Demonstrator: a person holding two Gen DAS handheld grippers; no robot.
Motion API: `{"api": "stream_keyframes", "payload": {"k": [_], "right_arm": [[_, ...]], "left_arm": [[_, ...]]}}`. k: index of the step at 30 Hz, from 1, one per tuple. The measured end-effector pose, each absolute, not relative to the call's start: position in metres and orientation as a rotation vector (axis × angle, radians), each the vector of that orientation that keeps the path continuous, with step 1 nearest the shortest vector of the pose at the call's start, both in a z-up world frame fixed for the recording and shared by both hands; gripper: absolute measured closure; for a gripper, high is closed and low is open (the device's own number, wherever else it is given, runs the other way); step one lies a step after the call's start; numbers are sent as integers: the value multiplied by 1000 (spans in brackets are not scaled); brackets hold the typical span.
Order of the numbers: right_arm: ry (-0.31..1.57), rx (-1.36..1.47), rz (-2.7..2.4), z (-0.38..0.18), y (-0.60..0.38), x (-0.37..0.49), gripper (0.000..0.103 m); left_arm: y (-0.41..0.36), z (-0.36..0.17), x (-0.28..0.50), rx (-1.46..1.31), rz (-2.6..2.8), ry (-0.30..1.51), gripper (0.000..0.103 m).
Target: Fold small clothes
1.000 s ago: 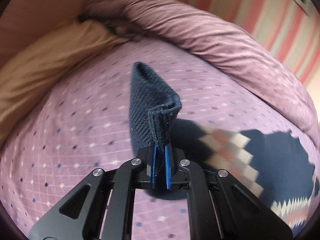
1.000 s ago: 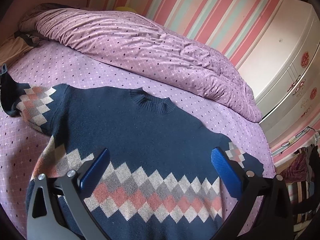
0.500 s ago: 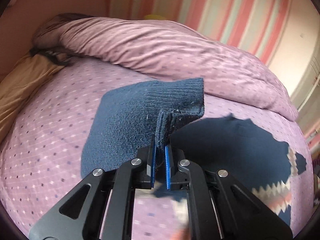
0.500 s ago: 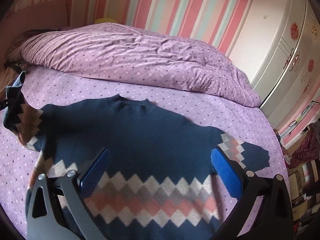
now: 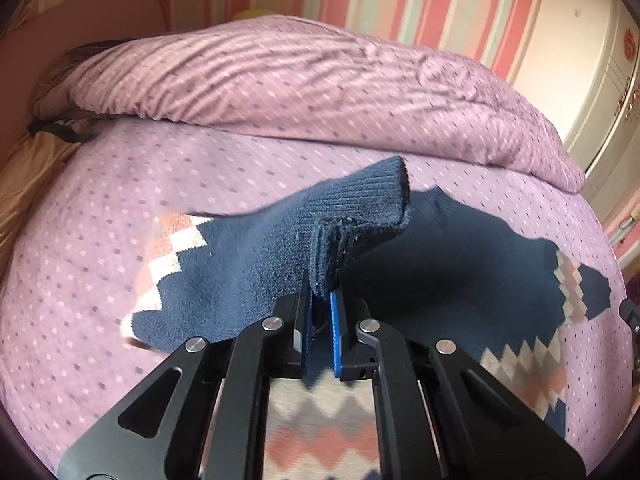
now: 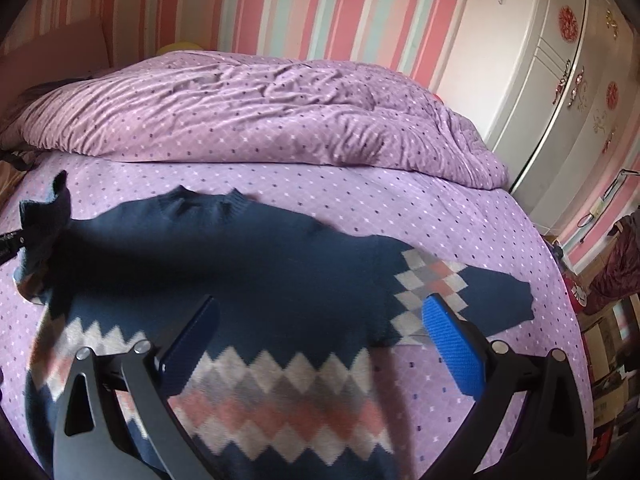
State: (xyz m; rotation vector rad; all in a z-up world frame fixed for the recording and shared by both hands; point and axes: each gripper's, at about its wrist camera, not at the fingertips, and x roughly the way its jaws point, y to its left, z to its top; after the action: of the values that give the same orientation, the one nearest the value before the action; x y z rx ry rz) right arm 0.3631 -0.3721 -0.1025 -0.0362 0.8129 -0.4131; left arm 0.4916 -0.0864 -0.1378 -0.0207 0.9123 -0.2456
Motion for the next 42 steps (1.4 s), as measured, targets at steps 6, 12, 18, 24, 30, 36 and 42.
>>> {"api": "stream_keyframes", "payload": {"k": [6, 12, 18, 24, 30, 36, 42], "right_arm": [[822, -8, -444, -115, -409, 357, 2], [833, -18, -475, -130, -441, 354, 2], [841, -6, -512, -144, -466, 350, 2], [846, -8, -531, -153, -484, 346, 2], [856, -16, -551, -161, -495, 341, 2], [866, -27, -571, -164, -504, 336, 2], [854, -26, -584, -160, -505, 334, 2]], "left_arm": [[-156, -174, 490, -55, -315, 1000, 98], [-246, -208, 483, -41, -435, 1051, 98], [-321, -231, 476, -10, -514, 1072, 98], [-353, -231, 479, -7, -530, 1061, 98], [-383, -241, 472, 17, -555, 1062, 98], [-406, -263, 464, 59, -567, 1089, 96], [-406, -267, 451, 110, -632, 1069, 25]]}}
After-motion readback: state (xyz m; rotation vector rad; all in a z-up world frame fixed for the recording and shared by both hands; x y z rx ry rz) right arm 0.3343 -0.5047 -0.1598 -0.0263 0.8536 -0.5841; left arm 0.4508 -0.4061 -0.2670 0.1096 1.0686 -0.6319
